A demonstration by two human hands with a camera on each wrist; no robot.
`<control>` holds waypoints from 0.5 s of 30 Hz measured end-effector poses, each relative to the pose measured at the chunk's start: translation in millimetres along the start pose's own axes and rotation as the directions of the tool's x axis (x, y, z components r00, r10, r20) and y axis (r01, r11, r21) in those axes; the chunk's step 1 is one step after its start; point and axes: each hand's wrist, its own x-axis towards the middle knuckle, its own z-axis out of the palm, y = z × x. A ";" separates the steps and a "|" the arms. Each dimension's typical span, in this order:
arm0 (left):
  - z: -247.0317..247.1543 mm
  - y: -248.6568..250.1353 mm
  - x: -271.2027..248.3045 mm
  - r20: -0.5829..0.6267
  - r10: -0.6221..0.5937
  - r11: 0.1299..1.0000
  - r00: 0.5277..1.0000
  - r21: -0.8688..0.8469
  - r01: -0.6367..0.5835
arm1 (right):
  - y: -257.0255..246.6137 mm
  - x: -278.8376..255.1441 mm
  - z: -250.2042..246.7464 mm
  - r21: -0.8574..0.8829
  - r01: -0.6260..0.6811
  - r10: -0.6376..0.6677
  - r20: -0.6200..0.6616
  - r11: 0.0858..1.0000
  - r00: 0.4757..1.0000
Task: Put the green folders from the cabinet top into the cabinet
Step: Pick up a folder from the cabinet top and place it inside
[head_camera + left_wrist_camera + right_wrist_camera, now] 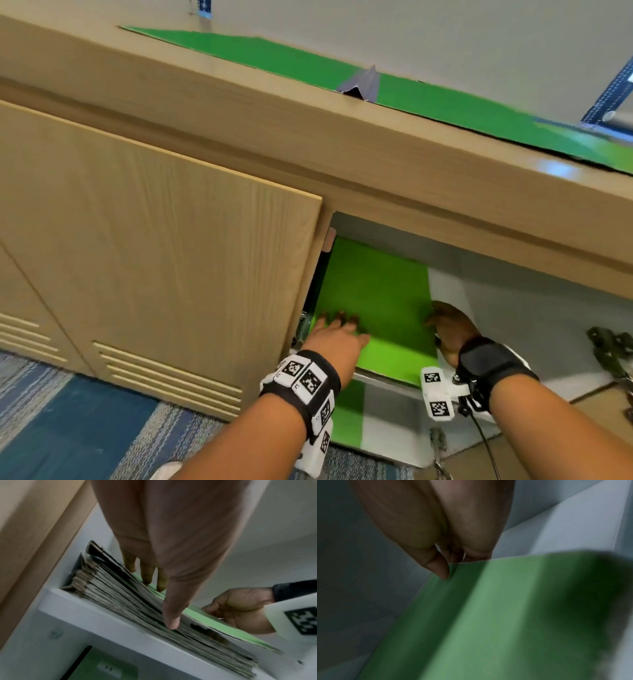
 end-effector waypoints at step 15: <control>-2.4 -10.1 10.0 0.053 -0.023 1.000 0.998 0.002 0.023 | -3.9 -8.6 42.6 -0.230 -0.034 0.042 0.028 0.973 0.999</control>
